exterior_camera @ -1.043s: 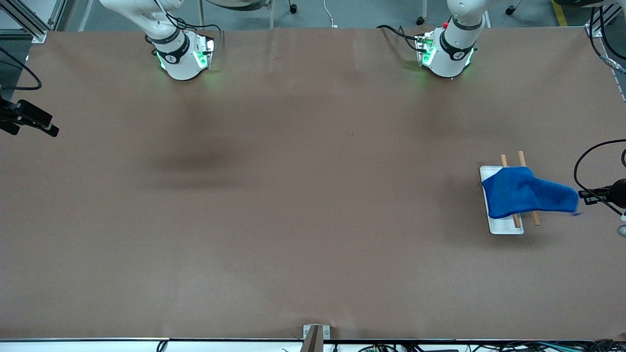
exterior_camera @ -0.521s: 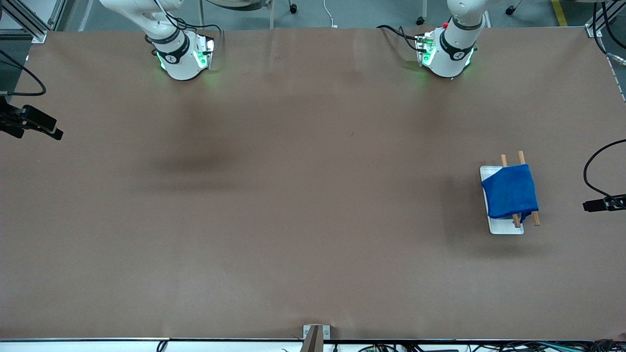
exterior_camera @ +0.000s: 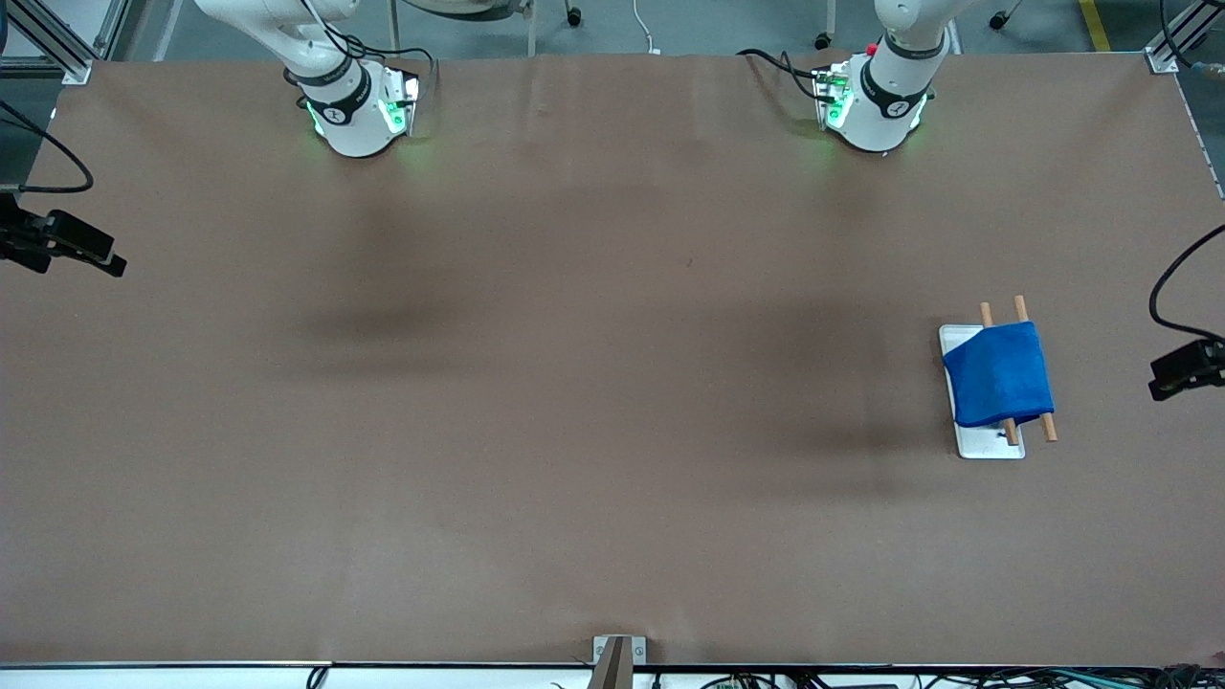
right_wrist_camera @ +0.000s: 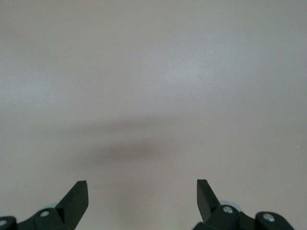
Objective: Right arm passes towel to left arm to hang
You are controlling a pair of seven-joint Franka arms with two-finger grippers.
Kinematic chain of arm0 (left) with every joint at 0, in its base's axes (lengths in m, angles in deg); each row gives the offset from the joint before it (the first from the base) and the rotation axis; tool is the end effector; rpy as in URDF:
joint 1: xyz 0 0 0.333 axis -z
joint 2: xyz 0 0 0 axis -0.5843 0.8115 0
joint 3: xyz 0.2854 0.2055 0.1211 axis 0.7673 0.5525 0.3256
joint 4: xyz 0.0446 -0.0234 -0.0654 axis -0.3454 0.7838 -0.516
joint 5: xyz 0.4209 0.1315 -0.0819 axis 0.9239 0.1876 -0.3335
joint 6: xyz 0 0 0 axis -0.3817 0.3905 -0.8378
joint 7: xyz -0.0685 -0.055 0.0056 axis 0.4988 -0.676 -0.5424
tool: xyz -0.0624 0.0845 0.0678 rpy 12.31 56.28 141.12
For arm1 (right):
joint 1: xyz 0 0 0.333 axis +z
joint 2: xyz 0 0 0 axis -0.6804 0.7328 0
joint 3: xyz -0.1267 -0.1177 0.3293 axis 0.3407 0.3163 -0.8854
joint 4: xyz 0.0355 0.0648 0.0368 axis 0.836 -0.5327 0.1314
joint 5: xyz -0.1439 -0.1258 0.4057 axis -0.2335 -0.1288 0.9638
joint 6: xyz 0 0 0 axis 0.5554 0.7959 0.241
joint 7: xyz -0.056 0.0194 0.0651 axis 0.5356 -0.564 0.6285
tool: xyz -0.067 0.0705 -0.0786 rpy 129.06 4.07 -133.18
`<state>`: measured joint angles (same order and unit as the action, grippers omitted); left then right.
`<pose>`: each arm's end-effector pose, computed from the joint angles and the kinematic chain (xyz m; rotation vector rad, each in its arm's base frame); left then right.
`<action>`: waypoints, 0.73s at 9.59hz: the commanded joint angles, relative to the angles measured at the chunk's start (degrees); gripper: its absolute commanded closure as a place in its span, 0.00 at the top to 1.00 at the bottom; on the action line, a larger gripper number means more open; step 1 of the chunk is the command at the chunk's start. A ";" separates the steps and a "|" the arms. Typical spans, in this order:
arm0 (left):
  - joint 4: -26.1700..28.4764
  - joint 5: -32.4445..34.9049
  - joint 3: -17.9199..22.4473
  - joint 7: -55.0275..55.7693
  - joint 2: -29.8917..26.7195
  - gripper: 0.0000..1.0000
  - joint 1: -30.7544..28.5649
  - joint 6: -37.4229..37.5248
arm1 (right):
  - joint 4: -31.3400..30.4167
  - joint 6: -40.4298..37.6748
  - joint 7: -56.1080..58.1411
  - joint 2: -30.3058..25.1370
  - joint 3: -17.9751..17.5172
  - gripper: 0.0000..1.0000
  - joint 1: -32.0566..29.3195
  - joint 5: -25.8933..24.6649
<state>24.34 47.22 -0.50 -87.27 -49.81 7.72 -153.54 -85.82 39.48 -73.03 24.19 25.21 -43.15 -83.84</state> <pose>0.7371 0.0517 0.6419 -3.0283 0.1158 -0.1882 0.5882 -0.0924 0.6244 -3.0948 0.1377 -0.0172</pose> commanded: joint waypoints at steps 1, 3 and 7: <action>2.12 0.31 -3.86 0.43 -2.36 1.00 -0.62 2.93 | 0.84 0.61 0.24 0.26 -0.54 1.00 -1.14 -1.50; 2.21 -4.23 -3.78 0.52 -4.05 1.00 -0.88 6.44 | 0.67 0.71 -0.02 0.17 -0.54 1.00 -0.79 -3.08; 8.95 -12.93 14.67 0.35 -13.69 1.00 14.07 8.66 | 0.40 -2.97 -0.46 -2.80 -1.06 1.00 0.00 -3.09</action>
<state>26.34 37.34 5.10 -86.82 -58.80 14.52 -144.52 -85.28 38.32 -73.05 23.68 24.59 -43.22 -85.77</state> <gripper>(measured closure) 0.000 0.000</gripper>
